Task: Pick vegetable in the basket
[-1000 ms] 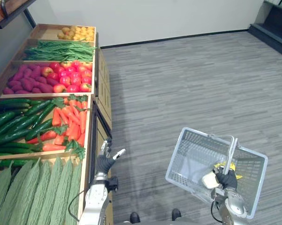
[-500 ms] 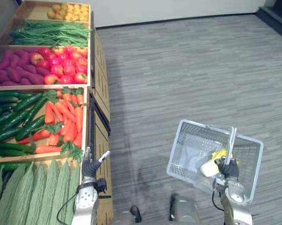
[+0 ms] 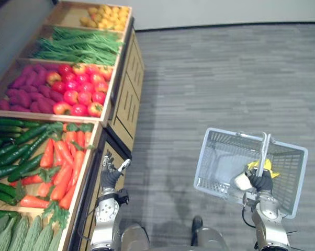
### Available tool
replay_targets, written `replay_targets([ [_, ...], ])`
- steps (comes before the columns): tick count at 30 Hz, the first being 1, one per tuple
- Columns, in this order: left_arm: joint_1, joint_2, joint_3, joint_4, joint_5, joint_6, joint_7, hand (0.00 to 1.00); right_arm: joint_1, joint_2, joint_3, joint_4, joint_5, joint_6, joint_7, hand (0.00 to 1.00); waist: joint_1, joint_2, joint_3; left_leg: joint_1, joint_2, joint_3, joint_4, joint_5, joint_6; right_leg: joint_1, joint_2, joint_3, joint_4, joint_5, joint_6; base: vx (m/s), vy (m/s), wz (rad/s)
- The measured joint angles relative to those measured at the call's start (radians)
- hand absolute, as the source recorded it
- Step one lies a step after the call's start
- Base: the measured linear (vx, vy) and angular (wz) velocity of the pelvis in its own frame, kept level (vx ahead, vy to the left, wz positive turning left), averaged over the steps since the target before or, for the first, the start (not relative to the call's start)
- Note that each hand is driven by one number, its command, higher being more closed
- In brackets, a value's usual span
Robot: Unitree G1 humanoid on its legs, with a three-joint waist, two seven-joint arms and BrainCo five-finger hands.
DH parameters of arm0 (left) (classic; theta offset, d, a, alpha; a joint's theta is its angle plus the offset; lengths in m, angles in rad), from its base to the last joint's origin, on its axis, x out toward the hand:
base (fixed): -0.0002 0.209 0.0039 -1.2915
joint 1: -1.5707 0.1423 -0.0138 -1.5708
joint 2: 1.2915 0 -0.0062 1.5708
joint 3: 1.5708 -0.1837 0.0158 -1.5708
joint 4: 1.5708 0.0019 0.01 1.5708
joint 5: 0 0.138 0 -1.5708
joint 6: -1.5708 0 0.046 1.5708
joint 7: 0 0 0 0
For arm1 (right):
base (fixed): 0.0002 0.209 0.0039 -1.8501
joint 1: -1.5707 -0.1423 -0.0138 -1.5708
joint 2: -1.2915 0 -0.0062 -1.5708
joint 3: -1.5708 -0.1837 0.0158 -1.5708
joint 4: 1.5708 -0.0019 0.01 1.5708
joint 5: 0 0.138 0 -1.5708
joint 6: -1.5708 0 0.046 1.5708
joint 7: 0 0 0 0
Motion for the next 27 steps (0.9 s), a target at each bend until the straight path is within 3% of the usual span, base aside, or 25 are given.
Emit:
replay_targets([
  [2, -0.002, -0.002, 0.001, -0.018, 0.0, -0.003, 0.001, 0.0, -0.001, -0.004, -0.023, 0.0, 0.001, -0.007, -0.001, 1.0, 0.004, 0.005, -0.001, -0.031, -0.016, 0.104, -0.157, 0.009, -0.009, 0.045, -0.009, -0.044, -0.012, -0.023, 0.03, 0.33, 0.033, 0.52],
  [3, -0.006, -0.007, 0.0, -0.03, 0.001, -0.003, 0.001, 0.0, 0.021, -0.005, -0.04, 0.0, 0.003, -0.007, -0.002, 1.0, -0.001, 0.014, -0.007, -0.035, -0.031, 0.197, -0.303, 0.089, -0.011, 0.084, -0.007, -0.092, -0.01, -0.054, 0.058, 0.33, 0.106, 1.16],
  [4, -0.004, -0.004, -0.002, -0.047, 0.002, -0.003, 0.003, 0.0, 0.049, 0.001, -0.06, 0.007, 0.009, -0.008, -0.007, 1.0, -0.011, 0.026, -0.027, -0.01, -0.031, 0.319, -0.384, 0.117, 0.095, 0.118, 0.0, -0.138, 0.012, -0.104, 0.081, 0.34, 0.107, 1.37],
  [6, -0.012, 0.005, 0.002, -0.069, 0.006, -0.003, 0.01, 0.0, 0.048, 0.004, -0.073, 0.03, 0.017, -0.008, -0.015, 1.0, -0.022, -0.002, -0.031, 0.018, -0.1, 0.34, -0.476, 0.09, 0.142, 0.118, -0.036, -0.187, 0.053, -0.14, 0.099, 0.29, 0.111, 1.28],
  [7, -0.016, 0.006, 0.007, -0.079, 0.012, -0.003, 0.014, 0.0, 0.043, 0.01, -0.079, 0.036, 0.017, -0.005, -0.019, 1.0, -0.012, -0.005, -0.03, 0.021, -0.135, 0.316, -0.52, 0.075, 0.166, 0.124, -0.039, -0.208, 0.054, -0.142, 0.101, 0.25, 0.112, 1.02],
  [8, -0.016, 0.005, 0.009, -0.079, 0.012, -0.001, 0.02, 0.0, 0.04, 0.015, -0.08, 0.045, 0.017, -0.001, -0.02, 1.0, -0.008, -0.008, -0.028, 0.025, -0.148, 0.304, -0.527, 0.076, 0.169, 0.136, -0.045, -0.215, 0.055, -0.142, 0.101, 0.29, 0.099, 1.14],
  [9, 0.006, 0.004, 0.009, -0.083, 0.012, -0.001, 0.03, 0.0, 0.032, 0.028, -0.079, 0.093, 0.016, 0.007, -0.019, 1.0, -0.003, -0.016, -0.024, 0.075, -0.196, 0.265, -0.561, 0.073, 0.172, 0.183, -0.072, -0.251, 0.101, -0.141, 0.102, 0.3, 0.074, 1.11],
  [11, 0.036, 0.002, 0.008, -0.114, 0.011, -0.001, 0.033, 0.0, 0.028, 0.047, -0.078, 0.109, 0.016, 0.022, -0.019, 1.0, -0.002, -0.027, -0.02, 0.127, -0.241, 0.203, -0.6, 0.064, 0.166, 0.187, -0.119, -0.278, 0.258, -0.141, 0.103, 0.33, 0.071, 1.19],
  [12, 0.04, 0.003, 0.006, -0.13, 0.011, -0.001, 0.032, 0.0, 0.031, 0.054, -0.078, 0.112, 0.016, 0.022, -0.018, 1.0, -0.015, -0.034, -0.022, 0.147, -0.271, 0.15, -0.624, 0.059, 0.169, 0.143, -0.161, -0.271, 0.411, -0.127, 0.092, 0.3, 0.026, 1.44],
  [13, 0.038, 0.003, -0.002, -0.137, 0.012, -0.001, 0.032, 0.0, 0.033, 0.054, -0.079, 0.122, 0.015, 0.022, -0.016, 1.0, -0.037, -0.032, -0.025, 0.16, -0.294, 0.072, -0.65, 0.055, 0.177, 0.07, -0.182, -0.189, 0.589, -0.085, 0.022, 0.24, -0.01, 1.51],
  [14, 0.037, 0.006, -0.007, -0.137, 0.012, 0.0, 0.032, 0.0, 0.037, 0.055, -0.079, 0.128, 0.015, 0.022, -0.015, 1.0, -0.047, -0.028, -0.033, 0.166, -0.297, 0.045, -0.659, 0.054, 0.183, 0.036, -0.17, -0.133, 0.642, -0.124, 0.026, 0.26, -0.06, 1.42],
  [16, 0.041, 0.007, -0.015, -0.14, 0.014, 0.001, 0.032, 0.0, 0.041, 0.058, -0.078, 0.153, 0.015, 0.022, 0.001, 1.0, -0.056, -0.036, -0.034, 0.186, -0.296, -0.035, -0.665, 0.064, 0.168, -0.068, -0.098, 0.027, 0.64, -0.245, 0.034, 0.29, -0.089, 1.3],
  [18, 0.034, 0.014, -0.042, -0.14, 0.03, 0.002, 0.042, 0.0, 0.059, 0.062, -0.077, 0.165, 0.017, 0.021, 0.003, 1.0, -0.061, -0.038, -0.035, 0.208, -0.298, -0.126, -0.68, 0.074, 0.153, -0.144, -0.034, 0.143, 0.56, -0.289, 0.043, 0.28, -0.146, 1.61],
  [19, 0.016, 0.025, -0.074, -0.141, 0.059, 0.0, 0.046, 0.0, 0.098, 0.07, -0.078, 0.173, 0.02, 0.02, 0.003, 1.0, -0.066, -0.046, -0.039, 0.214, -0.305, -0.221, -0.669, 0.081, 0.134, -0.188, 0.018, 0.28, 0.435, -0.277, 0.066, 0.24, -0.181, 1.86],
  [20, 0.012, 0.028, -0.08, -0.142, 0.066, 0.0, 0.046, 0.0, 0.111, 0.074, -0.078, 0.178, 0.021, 0.02, 0.003, 1.0, -0.066, -0.058, -0.042, 0.215, -0.314, -0.247, -0.66, 0.078, 0.122, -0.187, 0.015, 0.304, 0.36, -0.242, 0.085, 0.23, -0.192, 1.92],
  [21, 0.011, 0.036, -0.081, -0.148, 0.079, -0.001, 0.045, 0.0, 0.124, 0.082, -0.079, 0.181, 0.023, 0.02, 0.003, 1.0, -0.066, -0.078, -0.046, 0.217, -0.328, -0.267, -0.65, 0.069, 0.106, -0.18, -0.002, 0.311, 0.273, -0.157, 0.081, 0.19, -0.213, 1.19],
  [22, 0.011, 0.044, -0.082, -0.159, 0.092, -0.002, 0.045, 0.0, 0.138, 0.096, -0.077, 0.189, 0.028, 0.02, 0.004, 1.0, -0.06, -0.114, -0.043, 0.221, -0.349, -0.289, -0.625, 0.049, 0.081, -0.182, -0.034, 0.304, 0.22, -0.069, 0.098, 0.21, -0.265, 1.12],
  [23, 0.023, 0.023, -0.079, -0.158, 0.092, 0.003, 0.046, 0.0, 0.132, 0.096, -0.076, 0.217, 0.032, 0.021, 0.004, 1.0, -0.048, -0.089, -0.056, 0.207, -0.314, -0.3, -0.6, 0.041, 0.061, -0.159, -0.022, 0.257, 0.215, -0.066, 0.083, 0.23, -0.282, 1.03],
  [24, 0.022, 0.019, -0.089, -0.164, 0.095, 0.002, 0.045, 0.0, 0.143, 0.096, -0.076, 0.216, 0.038, 0.02, 0.005, 1.0, -0.023, -0.079, -0.063, 0.195, -0.286, -0.297, -0.595, 0.027, 0.044, -0.134, -0.006, 0.224, 0.177, -0.066, 0.082, 0.16, -0.187, 0.78],
  [27, 0.019, 0.022, -0.088, -0.166, 0.12, 0.002, 0.044, 0.0, 0.152, 0.098, -0.09, 0.217, 0.048, 0.021, 0.01, 1.0, -0.004, -0.066, -0.07, 0.203, -0.268, -0.314, -0.641, 0.045, 0.017, -0.103, 0.004, 0.171, 0.141, -0.065, 0.072, 0.07, -0.138, 0.5],
])
